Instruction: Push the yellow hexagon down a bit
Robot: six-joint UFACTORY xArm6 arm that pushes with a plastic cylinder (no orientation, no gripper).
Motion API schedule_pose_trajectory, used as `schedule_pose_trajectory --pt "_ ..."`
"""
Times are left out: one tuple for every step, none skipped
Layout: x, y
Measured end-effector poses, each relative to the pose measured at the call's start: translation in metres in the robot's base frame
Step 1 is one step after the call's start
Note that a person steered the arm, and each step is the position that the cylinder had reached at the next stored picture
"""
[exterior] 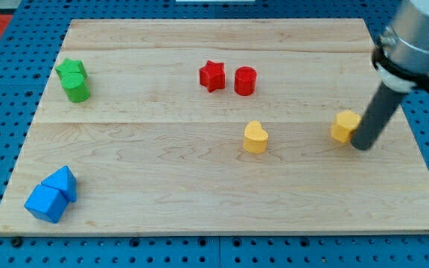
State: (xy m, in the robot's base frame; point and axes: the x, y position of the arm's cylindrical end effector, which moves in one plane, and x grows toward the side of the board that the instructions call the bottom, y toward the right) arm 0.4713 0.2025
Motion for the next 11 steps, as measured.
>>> schedule_pose_trajectory --pt "-0.054 -0.049" --pt "-0.054 -0.011" --pt "-0.076 0.043" --pt "-0.126 0.019" --pt "-0.117 -0.006" --pt "-0.087 -0.038" --pt "-0.087 -0.095" --pt "-0.071 -0.125" --pt "-0.073 -0.126" --pt "-0.104 -0.133" --pt "-0.136 -0.137"
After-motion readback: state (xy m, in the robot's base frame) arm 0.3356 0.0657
